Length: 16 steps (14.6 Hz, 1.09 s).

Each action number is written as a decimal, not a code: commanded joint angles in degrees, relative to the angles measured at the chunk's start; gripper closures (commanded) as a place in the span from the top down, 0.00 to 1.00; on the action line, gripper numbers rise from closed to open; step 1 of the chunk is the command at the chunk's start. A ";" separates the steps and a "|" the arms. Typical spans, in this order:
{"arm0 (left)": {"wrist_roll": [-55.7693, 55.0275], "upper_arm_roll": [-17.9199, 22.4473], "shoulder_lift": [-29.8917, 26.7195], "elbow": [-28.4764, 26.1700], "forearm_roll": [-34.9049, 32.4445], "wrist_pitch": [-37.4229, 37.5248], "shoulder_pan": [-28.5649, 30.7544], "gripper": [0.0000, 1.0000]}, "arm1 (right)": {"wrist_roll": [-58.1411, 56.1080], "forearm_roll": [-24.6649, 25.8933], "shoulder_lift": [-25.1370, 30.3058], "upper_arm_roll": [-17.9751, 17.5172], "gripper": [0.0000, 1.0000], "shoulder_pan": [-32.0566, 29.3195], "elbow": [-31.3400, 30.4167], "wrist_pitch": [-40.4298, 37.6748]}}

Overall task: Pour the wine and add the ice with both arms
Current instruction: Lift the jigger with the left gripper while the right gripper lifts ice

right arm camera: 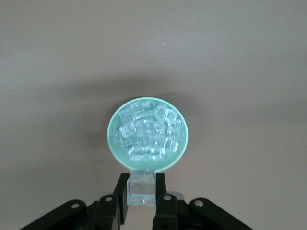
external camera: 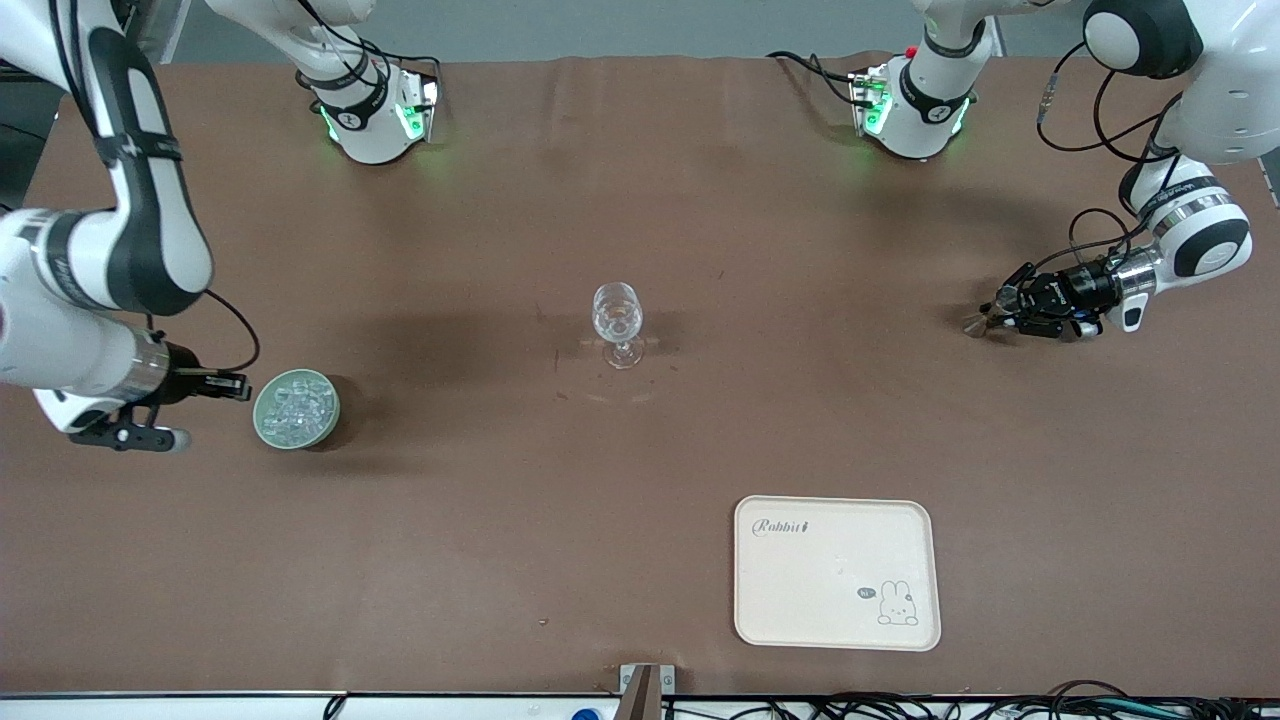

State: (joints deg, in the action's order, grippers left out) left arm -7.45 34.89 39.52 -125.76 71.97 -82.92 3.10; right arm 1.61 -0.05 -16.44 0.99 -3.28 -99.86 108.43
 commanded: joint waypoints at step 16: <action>-22.17 -8.94 -16.92 10.36 -4.83 8.48 -1.43 0.03 | -0.20 -0.74 17.85 -0.20 0.02 -0.50 11.89 -22.30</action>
State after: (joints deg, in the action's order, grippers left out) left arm -29.11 28.70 24.58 -114.81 67.98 -74.41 1.20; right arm 1.66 -0.15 1.24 0.87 -3.25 -88.68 87.01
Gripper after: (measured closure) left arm 0.780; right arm 0.744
